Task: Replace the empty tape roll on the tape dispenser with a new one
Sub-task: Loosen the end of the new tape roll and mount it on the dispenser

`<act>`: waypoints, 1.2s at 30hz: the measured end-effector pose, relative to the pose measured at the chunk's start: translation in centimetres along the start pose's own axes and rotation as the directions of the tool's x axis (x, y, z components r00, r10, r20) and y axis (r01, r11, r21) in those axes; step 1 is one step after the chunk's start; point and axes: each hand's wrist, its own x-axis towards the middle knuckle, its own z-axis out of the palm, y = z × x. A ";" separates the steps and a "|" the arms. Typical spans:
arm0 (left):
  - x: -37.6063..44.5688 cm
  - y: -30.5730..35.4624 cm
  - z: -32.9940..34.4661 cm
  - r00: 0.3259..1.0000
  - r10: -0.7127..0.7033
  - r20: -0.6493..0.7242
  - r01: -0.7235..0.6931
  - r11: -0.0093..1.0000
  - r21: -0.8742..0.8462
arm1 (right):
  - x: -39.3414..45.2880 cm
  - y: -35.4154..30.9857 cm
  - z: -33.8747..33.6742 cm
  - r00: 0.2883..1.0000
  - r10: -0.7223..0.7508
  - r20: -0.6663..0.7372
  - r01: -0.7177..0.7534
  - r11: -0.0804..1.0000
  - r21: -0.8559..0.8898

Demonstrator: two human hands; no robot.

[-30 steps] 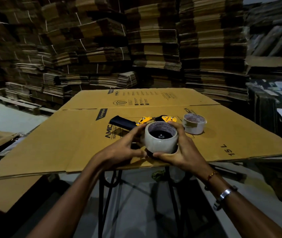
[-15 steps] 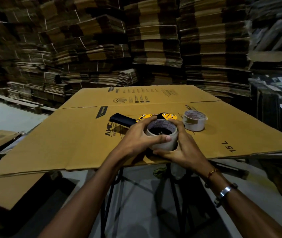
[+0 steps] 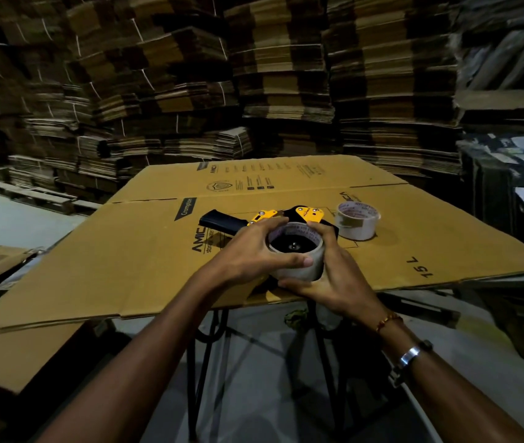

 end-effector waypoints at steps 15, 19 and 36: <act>-0.8 -2.4 -2.1 0.988 0.096 0.117 -0.104 0.992 0.065 | 0.2 0.2 -0.3 1.000 -0.017 0.022 0.018 0.998 -0.066; 0.3 -2.7 -2.3 0.962 0.192 -0.197 -0.175 0.980 0.099 | 0.1 0.3 -0.4 0.999 -0.030 0.043 0.032 0.999 -0.034; 3.3 -7.5 -0.7 0.958 0.195 -0.209 -0.140 0.957 0.255 | -0.2 0.1 0.2 1.000 -0.015 -0.012 0.014 0.997 -0.071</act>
